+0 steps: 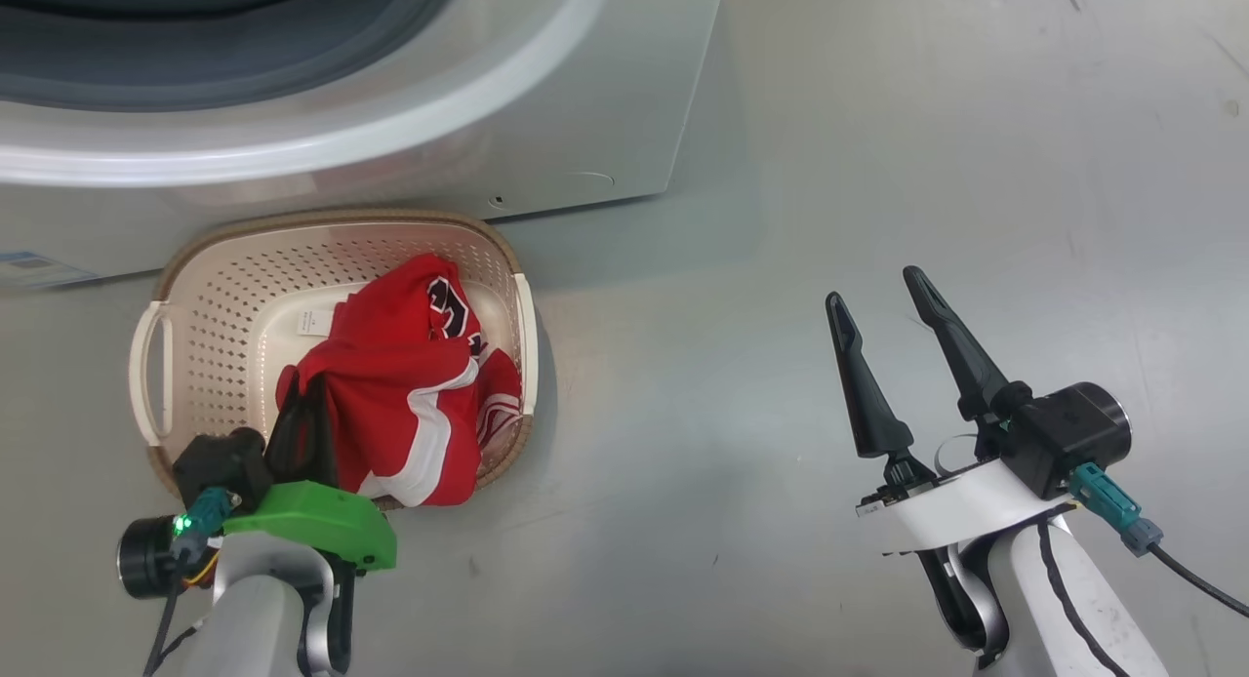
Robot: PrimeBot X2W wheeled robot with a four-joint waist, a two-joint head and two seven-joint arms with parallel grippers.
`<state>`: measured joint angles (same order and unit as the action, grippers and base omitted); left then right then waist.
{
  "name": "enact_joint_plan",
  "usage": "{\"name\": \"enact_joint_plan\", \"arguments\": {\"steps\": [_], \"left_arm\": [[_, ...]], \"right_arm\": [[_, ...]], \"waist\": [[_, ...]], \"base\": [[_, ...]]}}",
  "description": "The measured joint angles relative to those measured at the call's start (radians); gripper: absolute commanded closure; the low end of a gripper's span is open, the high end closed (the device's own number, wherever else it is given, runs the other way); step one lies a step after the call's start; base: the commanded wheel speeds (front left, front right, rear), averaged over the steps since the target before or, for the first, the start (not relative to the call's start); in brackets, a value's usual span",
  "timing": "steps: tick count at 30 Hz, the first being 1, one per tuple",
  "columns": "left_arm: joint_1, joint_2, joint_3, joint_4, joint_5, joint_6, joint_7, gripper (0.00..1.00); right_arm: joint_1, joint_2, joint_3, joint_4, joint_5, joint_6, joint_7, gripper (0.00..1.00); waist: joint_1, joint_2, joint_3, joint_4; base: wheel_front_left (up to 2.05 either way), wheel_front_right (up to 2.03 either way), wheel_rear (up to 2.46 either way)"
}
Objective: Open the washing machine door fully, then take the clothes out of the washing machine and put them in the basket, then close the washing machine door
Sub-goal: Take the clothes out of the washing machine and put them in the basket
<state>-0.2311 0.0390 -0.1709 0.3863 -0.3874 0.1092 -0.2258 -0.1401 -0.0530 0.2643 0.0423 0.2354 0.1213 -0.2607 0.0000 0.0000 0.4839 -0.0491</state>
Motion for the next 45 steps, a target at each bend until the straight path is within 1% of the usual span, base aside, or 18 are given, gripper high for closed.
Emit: {"name": "enact_joint_plan", "arguments": {"steps": [10, 16, 25, 31, 32, 33, 35, 36, 39, 45], "left_arm": [[-0.160, -0.002, 0.013, 0.166, -0.008, 0.002, 0.044, 1.00], [-0.229, -0.002, 0.024, 0.266, -0.008, 0.002, 0.092, 1.00], [-0.314, -0.001, 0.035, 0.407, -0.025, 0.002, 0.160, 1.00], [-0.354, -0.001, 0.041, 0.478, -0.037, 0.002, 0.182, 1.00], [-0.359, -0.001, 0.041, 0.486, -0.037, 0.002, 0.182, 0.98], [-0.365, -0.001, 0.041, 0.494, -0.037, 0.002, 0.182, 0.76], [-0.376, -0.002, 0.041, 0.510, -0.038, 0.001, 0.182, 0.43], [-0.380, -0.002, 0.042, 0.516, -0.039, 0.001, 0.179, 0.00], [-0.389, -0.002, 0.040, 0.529, -0.039, 0.001, 0.167, 0.00], [-0.393, -0.002, 0.035, 0.559, -0.039, -0.002, 0.111, 0.00]], "right_arm": [[-0.065, 0.000, 0.022, -0.005, 0.020, 0.000, 0.000, 0.00], [-0.103, 0.000, 0.047, -0.005, 0.029, 0.001, 0.000, 0.00], [-0.129, 0.000, 0.051, 0.003, 0.052, 0.001, 0.000, 0.00], [-0.139, 0.001, 0.046, 0.010, 0.062, 0.001, 0.000, 0.00], [-0.139, 0.001, 0.046, 0.012, 0.063, 0.001, 0.000, 0.00], [-0.139, 0.002, 0.046, 0.014, 0.064, 0.001, 0.000, 0.00], [-0.140, 0.002, 0.046, 0.015, 0.065, 0.001, 0.000, 0.00], [-0.140, 0.002, 0.045, 0.016, 0.065, 0.001, 0.000, 0.00], [-0.142, 0.003, 0.039, 0.020, 0.066, 0.001, 0.000, 0.00], [-0.142, 0.003, 0.034, 0.031, 0.066, 0.001, 0.000, 0.00]], "waist": [[0.0000, 0.0000, 0.101, -0.059], [0.0000, 0.0000, 0.149, -0.104], [0.0000, 0.0000, 0.199, -0.167], [0.0000, 0.0000, 0.215, -0.185], [0.0000, 0.0000, 0.216, -0.186], [0.0000, 0.0000, 0.216, -0.186], [0.0000, 0.0000, 0.216, -0.186], [0.0000, 0.0000, 0.216, -0.186], [0.0000, 0.0000, 0.213, -0.184], [0.0000, 0.0000, 0.194, -0.170]], "base": [[0.00, 0.00, 0.00], [0.00, 0.00, 0.00], [0.00, 0.00, 0.00], [0.00, 0.00, 0.00], [0.00, 0.00, 0.00], [0.00, 0.00, 0.00], [0.00, 0.00, 0.00], [0.00, 0.00, 0.00], [0.00, 0.00, 0.00], [0.00, 0.00, 0.00]]}}
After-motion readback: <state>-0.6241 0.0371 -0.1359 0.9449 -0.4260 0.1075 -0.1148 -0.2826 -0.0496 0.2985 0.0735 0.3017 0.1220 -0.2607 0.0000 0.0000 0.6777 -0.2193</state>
